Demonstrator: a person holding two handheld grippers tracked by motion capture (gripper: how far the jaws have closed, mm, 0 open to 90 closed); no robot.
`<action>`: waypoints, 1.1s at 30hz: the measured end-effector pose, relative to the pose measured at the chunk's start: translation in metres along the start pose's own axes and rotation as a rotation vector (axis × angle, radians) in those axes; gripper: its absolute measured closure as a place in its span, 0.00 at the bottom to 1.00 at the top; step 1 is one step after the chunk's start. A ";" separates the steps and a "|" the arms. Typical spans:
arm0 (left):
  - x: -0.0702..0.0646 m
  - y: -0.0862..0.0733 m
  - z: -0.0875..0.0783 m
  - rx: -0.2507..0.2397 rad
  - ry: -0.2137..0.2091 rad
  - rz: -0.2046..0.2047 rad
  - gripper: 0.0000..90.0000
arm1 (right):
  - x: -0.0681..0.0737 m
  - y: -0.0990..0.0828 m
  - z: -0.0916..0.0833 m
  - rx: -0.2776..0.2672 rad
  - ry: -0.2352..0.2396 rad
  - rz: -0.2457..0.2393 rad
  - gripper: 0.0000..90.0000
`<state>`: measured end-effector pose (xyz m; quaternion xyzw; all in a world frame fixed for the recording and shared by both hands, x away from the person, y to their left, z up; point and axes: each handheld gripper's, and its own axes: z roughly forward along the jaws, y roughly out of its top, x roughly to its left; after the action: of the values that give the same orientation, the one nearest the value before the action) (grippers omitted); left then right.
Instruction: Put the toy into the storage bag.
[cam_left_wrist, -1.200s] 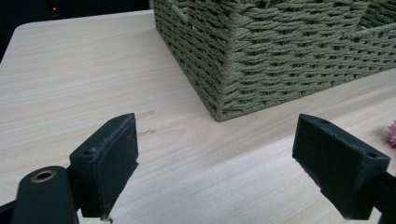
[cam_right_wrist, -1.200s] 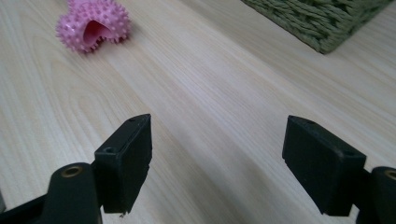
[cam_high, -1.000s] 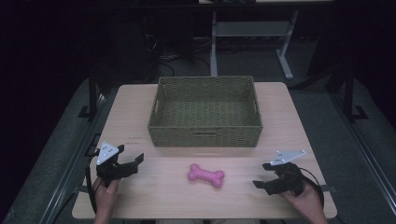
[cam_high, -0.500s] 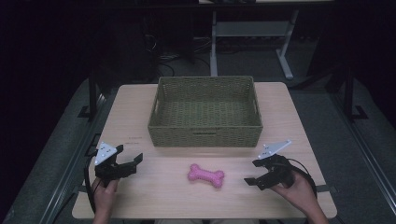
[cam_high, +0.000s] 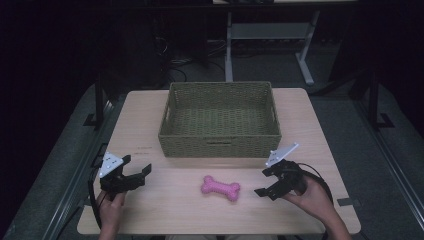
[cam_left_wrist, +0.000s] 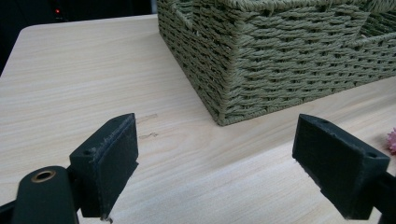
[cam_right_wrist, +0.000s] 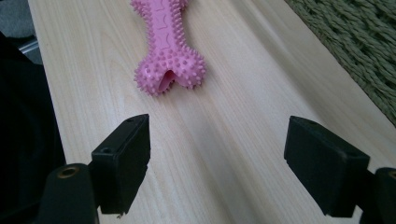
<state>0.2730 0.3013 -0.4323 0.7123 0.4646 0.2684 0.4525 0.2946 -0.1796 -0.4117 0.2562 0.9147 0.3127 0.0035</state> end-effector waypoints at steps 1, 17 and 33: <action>0.000 0.000 0.000 0.001 -0.001 0.001 0.15 | 0.000 0.002 0.001 0.006 0.004 -0.005 0.25; -0.002 0.000 0.002 0.007 -0.007 0.010 0.15 | 0.002 0.033 0.012 0.049 0.034 -0.079 0.25; -0.002 0.000 0.001 0.000 -0.007 0.003 0.15 | 0.007 0.055 0.021 0.079 0.055 -0.116 0.25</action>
<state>0.2734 0.2990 -0.4325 0.7140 0.4620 0.2662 0.4537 0.3178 -0.1279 -0.3962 0.1941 0.9393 0.2827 -0.0139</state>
